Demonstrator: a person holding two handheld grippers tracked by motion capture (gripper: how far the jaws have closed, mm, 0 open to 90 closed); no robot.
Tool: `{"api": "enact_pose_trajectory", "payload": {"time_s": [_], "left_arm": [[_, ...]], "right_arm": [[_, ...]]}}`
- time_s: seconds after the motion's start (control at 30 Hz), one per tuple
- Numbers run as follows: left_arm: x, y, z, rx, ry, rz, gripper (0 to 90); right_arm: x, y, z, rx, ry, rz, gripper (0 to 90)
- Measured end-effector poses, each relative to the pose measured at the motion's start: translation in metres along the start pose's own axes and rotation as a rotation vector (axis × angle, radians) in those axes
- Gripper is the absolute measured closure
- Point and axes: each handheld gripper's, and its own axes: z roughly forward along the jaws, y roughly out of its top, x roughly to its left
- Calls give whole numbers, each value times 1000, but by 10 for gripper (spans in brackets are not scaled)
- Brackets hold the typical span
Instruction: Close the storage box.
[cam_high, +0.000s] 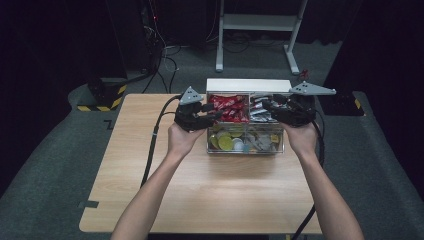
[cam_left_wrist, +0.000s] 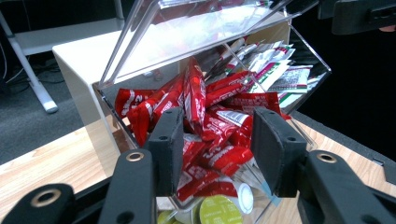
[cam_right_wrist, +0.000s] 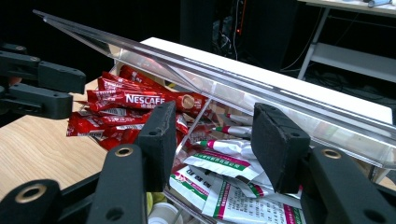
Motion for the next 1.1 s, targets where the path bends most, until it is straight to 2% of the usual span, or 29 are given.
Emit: {"api": "enact_pose_trajectory", "payload": {"time_s": [0.13,0.27,0.57,0.9,1.1], "left_arm": [[1,2,6,6,20,-7,566],[0,3,13,26,20,12,573],[-1,8,24,36,42,4,607],[-2,8,36,55,56,-3,688],[0,8,36,50,63,-11,792]], "right_arm": [[-1,0,0,5,1,-2,506],[0,1,0,5,0,-3,506],[1,1,0,14,-7,-7,505],[2,1,0,21,-17,-19,504],[3,1,1,25,-22,-18,502]]}}
